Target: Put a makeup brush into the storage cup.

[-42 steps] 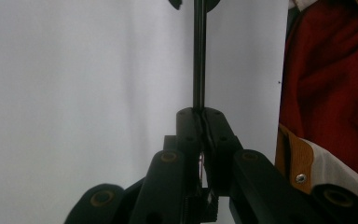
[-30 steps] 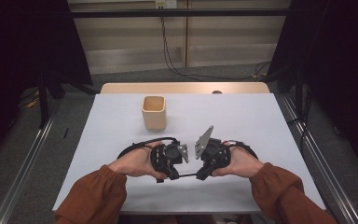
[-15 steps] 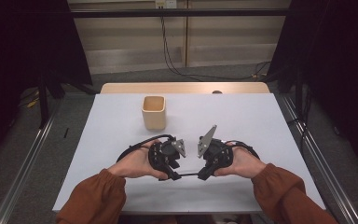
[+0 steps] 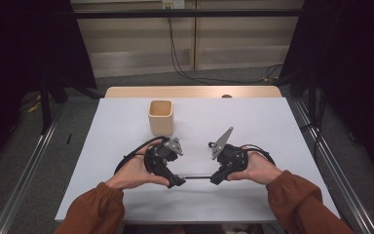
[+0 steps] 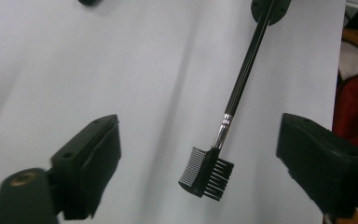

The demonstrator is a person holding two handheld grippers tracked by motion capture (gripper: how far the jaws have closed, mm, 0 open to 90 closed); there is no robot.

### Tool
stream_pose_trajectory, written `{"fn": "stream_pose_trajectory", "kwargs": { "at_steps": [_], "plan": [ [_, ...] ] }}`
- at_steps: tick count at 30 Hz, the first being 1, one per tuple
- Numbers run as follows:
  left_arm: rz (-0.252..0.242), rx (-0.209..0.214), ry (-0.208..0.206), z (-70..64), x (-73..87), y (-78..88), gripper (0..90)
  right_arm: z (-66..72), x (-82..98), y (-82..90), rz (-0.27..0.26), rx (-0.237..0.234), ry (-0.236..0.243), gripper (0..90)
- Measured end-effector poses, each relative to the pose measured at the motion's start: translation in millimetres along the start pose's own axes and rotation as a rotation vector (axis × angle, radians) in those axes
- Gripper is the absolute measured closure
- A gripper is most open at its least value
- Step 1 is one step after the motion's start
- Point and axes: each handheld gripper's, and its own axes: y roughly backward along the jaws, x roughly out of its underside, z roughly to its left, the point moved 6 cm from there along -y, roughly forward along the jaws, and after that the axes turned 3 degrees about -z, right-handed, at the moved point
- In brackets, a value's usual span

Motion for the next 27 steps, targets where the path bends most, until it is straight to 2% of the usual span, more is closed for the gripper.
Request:
{"fn": "stream_pose_trajectory", "kwargs": {
  "at_steps": [3, 4, 5, 7, 10, 13, 15, 17, 19, 23, 27],
  "plan": [
    [-0.012, -0.014, 0.023, 1.7, 4.4, 3.4, 7.1, 0.2, 0.5, 2.6, -0.006, 0.010, -0.004, 86.0],
    [-0.012, -0.015, 0.008, 2.1, 6.6, 4.6, 6.4, 0.3, 1.0, 3.4, -0.006, 0.011, -0.007, 86.0],
    [-0.014, -0.009, 0.013, 1.8, 9.1, 6.2, 5.7, -0.3, 1.9, 4.5, -0.008, 0.020, -0.011, 86.0],
    [-0.022, -0.009, 0.035, 1.3, 11.8, 7.7, 6.0, -1.5, 4.3, 6.7, -0.012, 0.037, -0.029, 86.0],
    [-0.037, -0.018, 0.030, 1.0, 16.0, 10.2, 5.8, -2.4, 10.0, 8.7, -0.020, 0.047, -0.056, 86.0],
    [-0.058, -0.041, 0.050, 2.1, 19.0, 13.0, 5.5, -2.0, 16.5, 10.5, -0.032, 0.058, -0.074, 85.9],
    [-0.068, -0.060, 0.083, 1.7, 21.2, 15.3, 5.3, -1.7, 19.5, 12.2, -0.040, 0.071, -0.073, 85.9],
    [-0.074, -0.103, 0.092, 0.7, 23.3, 18.8, 5.2, -0.5, 21.9, 14.0, -0.057, 0.083, -0.075, 85.9],
    [-0.103, -0.127, 0.097, -0.6, 24.3, 22.5, 5.2, 1.1, 24.7, 14.8, -0.071, 0.093, -0.077, 85.9],
    [-0.154, -0.148, 0.109, -1.4, 29.6, 28.3, 5.2, -0.1, 31.6, 14.3, -0.099, 0.117, -0.103, 85.9],
    [-0.188, -0.148, 0.130, -3.2, 36.6, 27.9, 5.2, -3.3, 34.1, 14.8, -0.156, 0.135, -0.120, 85.9]
  ]
}}
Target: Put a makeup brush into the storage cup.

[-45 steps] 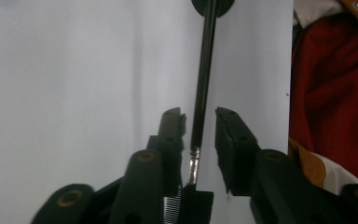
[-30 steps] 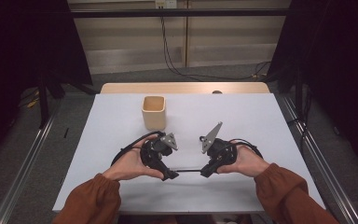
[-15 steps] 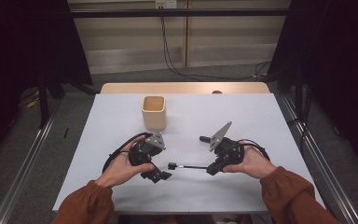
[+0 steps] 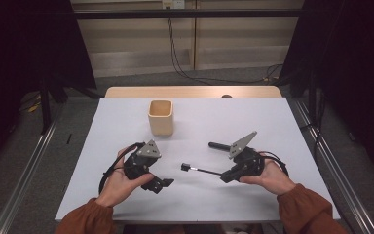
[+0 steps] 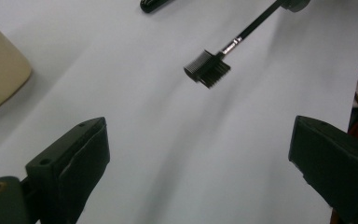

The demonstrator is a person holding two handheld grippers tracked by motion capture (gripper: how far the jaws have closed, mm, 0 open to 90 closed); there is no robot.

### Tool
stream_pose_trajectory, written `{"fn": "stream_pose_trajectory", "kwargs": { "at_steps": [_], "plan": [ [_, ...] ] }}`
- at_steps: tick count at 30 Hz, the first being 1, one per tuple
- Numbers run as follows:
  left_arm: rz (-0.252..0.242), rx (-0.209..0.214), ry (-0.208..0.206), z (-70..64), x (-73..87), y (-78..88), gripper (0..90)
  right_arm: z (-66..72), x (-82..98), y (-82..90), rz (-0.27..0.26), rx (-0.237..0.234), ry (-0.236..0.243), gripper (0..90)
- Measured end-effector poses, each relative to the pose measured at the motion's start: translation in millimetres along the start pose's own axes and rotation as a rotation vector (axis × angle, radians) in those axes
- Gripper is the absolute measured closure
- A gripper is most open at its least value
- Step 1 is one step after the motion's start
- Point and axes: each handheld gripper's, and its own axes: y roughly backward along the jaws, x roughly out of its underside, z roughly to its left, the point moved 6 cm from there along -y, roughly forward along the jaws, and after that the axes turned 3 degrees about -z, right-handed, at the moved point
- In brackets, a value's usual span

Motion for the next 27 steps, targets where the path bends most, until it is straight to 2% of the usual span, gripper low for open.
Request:
{"fn": "stream_pose_trajectory", "kwargs": {
  "at_steps": [2, 5, 8, 12, 14, 23, 27],
  "plan": [
    [-0.023, 0.003, 0.026, -1.1, 3.9, 0.1, 5.2, -1.5, 0.2, -0.5, -0.021, 0.005, -0.006, 85.9],
    [-0.031, -0.025, 0.036, -0.9, 10.5, -0.2, 5.2, -2.7, 0.7, -3.0, -0.052, 0.014, -0.015, 86.0],
    [-0.043, -0.028, 0.041, 0.0, 14.0, 0.0, 5.2, -2.0, -0.1, -4.8, -0.074, 0.017, -0.020, 85.9],
    [-0.061, -0.035, 0.056, 0.6, 16.5, -0.5, 5.2, 0.1, -3.4, -6.3, -0.127, 0.016, -0.021, 85.9],
    [-0.064, -0.046, 0.057, 0.9, 18.1, -1.9, 5.1, 1.1, -4.5, -7.5, -0.154, 0.011, -0.020, 85.9],
    [-0.077, -0.050, 0.067, 1.2, 23.1, -2.9, 5.1, 4.8, -1.5, -12.0, -0.217, 0.002, -0.018, 85.9],
    [-0.073, -0.049, 0.062, 1.3, 24.4, -3.1, 5.1, 5.6, -4.0, -9.2, -0.271, 0.004, -0.016, 85.9]
  ]
}}
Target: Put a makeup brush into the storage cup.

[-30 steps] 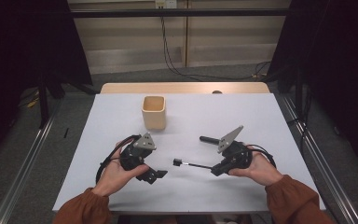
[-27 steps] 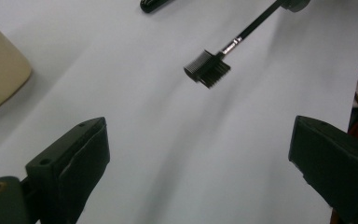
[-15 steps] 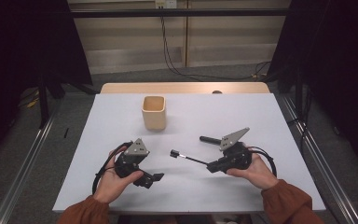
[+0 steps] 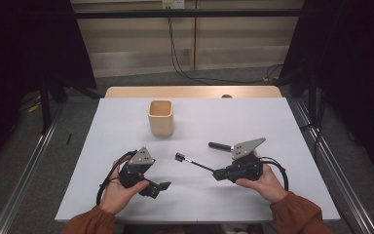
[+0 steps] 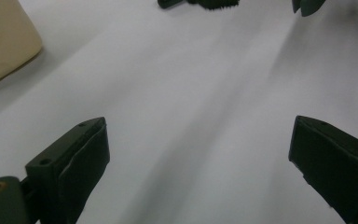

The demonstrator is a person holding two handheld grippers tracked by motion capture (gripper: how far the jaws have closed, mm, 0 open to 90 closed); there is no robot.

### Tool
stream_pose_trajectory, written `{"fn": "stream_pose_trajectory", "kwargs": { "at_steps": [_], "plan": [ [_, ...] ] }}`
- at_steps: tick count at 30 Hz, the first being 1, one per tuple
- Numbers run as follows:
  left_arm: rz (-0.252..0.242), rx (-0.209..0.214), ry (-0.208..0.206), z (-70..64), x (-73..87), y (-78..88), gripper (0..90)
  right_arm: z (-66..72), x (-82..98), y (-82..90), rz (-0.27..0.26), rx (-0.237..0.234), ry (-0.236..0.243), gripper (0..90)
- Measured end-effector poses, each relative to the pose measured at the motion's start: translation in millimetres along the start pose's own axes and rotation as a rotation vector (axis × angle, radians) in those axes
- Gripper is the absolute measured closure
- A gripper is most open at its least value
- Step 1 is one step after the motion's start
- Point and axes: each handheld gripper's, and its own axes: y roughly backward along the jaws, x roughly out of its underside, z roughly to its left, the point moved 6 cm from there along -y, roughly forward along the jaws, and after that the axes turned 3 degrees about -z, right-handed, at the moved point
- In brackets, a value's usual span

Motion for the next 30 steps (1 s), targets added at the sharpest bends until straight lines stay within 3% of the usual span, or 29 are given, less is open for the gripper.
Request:
{"fn": "stream_pose_trajectory", "kwargs": {
  "at_steps": [15, 18, 23, 27, 30],
  "plan": [
    [-0.028, -0.023, 0.003, 1.7, -0.5, 0.7, 5.1, -0.1, -7.2, 4.4, -0.169, 0.034, 0.024, 86.0],
    [-0.037, -0.028, -0.025, -0.1, -1.2, 0.0, 5.3, -1.5, -8.7, 6.4, -0.205, 0.044, 0.032, 86.0],
    [-0.074, -0.053, -0.031, 0.0, -3.2, -0.8, 5.3, -1.8, -11.9, 8.7, -0.259, 0.060, 0.046, 86.0],
    [-0.112, -0.074, -0.031, 1.5, -5.7, 0.3, 5.3, 1.3, -16.7, 10.3, -0.314, 0.041, 0.057, 86.0],
    [-0.149, -0.073, -0.028, 1.7, -9.4, 2.1, 5.3, 2.7, -18.2, 10.2, -0.326, 0.040, 0.061, 86.0]
  ]
}}
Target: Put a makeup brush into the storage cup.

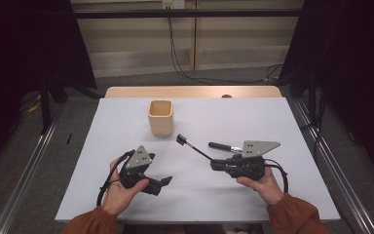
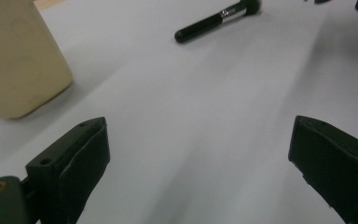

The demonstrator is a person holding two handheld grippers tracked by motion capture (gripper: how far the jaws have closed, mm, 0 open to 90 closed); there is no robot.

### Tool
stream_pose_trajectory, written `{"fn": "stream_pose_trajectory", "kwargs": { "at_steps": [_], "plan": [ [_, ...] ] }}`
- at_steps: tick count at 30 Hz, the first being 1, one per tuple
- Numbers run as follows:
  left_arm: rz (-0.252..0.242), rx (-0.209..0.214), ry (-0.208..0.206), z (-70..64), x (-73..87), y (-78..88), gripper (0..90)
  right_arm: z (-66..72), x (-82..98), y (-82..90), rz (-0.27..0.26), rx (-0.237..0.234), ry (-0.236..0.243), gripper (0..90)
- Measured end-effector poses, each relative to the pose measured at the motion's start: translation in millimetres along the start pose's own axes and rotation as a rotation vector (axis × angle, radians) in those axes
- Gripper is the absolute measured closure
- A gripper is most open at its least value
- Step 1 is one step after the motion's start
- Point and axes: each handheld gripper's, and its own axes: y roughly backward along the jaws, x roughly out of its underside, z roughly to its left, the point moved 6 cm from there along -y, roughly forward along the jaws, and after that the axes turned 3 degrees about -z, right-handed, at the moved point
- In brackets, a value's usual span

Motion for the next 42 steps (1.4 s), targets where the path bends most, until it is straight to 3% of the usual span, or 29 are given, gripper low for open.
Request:
{"fn": "stream_pose_trajectory", "kwargs": {
  "at_steps": [4, 6, 10, 16, 27, 34, 39, 42],
  "plan": [
    [-0.060, -0.006, -0.003, -0.9, -5.0, -1.2, 5.6, 0.7, -1.5, 0.1, -0.012, 0.002, 0.007, 86.0],
    [-0.096, 0.013, 0.017, -3.1, -7.2, -2.9, 5.6, 1.5, -2.9, 0.3, -0.023, -0.005, 0.008, 86.0],
    [-0.165, 0.005, 0.029, -5.8, -11.7, -5.4, 6.2, 2.6, -3.9, 0.2, -0.030, -0.007, 0.014, 86.0],
    [-0.257, 0.064, 0.069, -9.4, -19.7, -10.3, 7.7, 3.3, -4.2, -0.2, -0.030, -0.011, 0.019, 86.0],
    [-0.312, 0.160, 0.046, -26.9, -40.6, -21.5, 6.9, 3.4, -5.4, -0.1, -0.034, -0.019, 0.024, 86.0],
    [-0.334, 0.168, 0.059, -29.7, -53.1, -32.0, 21.6, 3.4, -4.4, -0.5, -0.029, -0.018, 0.024, 86.0],
    [-0.337, 0.207, 0.048, -35.7, -59.3, -36.5, 32.8, 3.5, -2.6, -1.8, -0.016, -0.016, 0.032, 86.0],
    [-0.344, 0.197, 0.051, -36.9, -62.5, -38.8, 35.2, 3.6, -2.6, -2.2, -0.017, -0.015, 0.032, 86.0]
  ]
}}
